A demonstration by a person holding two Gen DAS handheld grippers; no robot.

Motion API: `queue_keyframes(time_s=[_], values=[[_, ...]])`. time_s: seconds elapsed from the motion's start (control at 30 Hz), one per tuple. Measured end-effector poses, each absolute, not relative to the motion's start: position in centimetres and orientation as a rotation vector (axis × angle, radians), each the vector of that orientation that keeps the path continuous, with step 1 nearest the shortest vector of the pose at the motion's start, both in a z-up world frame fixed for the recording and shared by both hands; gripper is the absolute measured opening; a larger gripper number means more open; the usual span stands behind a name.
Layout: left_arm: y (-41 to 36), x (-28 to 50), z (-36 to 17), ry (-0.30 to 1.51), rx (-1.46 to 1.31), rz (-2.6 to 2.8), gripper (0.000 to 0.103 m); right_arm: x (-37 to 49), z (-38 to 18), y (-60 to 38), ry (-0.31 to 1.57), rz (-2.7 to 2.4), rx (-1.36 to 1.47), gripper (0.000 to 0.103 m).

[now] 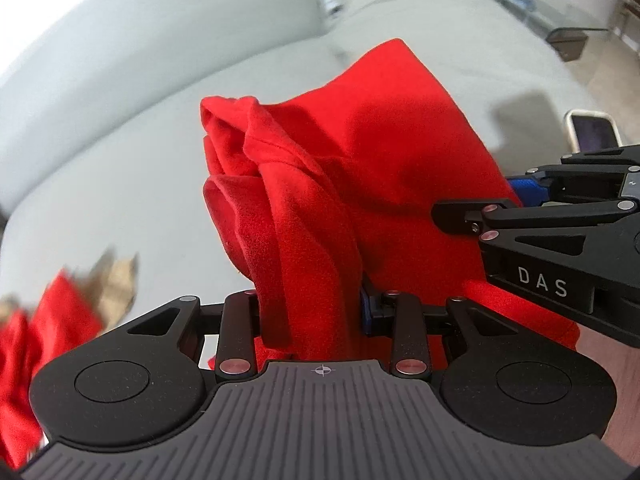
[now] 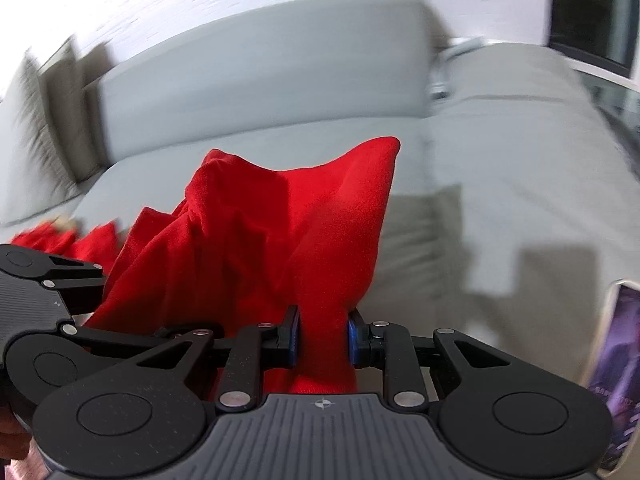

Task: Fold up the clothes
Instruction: 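Lift and carry the folded shirt toward the sofa end by the glass table, then lower the folded shirt onto the sofa and open both grippers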

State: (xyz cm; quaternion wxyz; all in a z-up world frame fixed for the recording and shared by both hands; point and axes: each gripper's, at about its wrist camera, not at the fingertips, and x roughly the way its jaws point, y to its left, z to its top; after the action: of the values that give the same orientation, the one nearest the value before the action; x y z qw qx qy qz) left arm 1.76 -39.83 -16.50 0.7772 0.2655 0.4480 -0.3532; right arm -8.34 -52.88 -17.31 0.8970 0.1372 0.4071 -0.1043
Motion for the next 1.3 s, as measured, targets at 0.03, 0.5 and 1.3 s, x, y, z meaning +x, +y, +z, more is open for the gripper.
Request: queue_keyframes(time_s=[0.03,0.5,1.3], values=[[-41.6,2.0,-16.5,0.962,0.576,-0.776,0.035,-8.3,-17.2,-54.5,0.838,-0.239,0.279,0.023],[-67.1,6.1,-16.5,0.844,0.471,-0.996,0.036,-5.7,-15.9,-77.2,0.772,-0.528,0.184,0.023],[-66.8,6.4,-21.1,0.832,0.478,-0.964,0.015,-9.8,-21.3,-78.7,0.878,-0.497,0.237,0.012]])
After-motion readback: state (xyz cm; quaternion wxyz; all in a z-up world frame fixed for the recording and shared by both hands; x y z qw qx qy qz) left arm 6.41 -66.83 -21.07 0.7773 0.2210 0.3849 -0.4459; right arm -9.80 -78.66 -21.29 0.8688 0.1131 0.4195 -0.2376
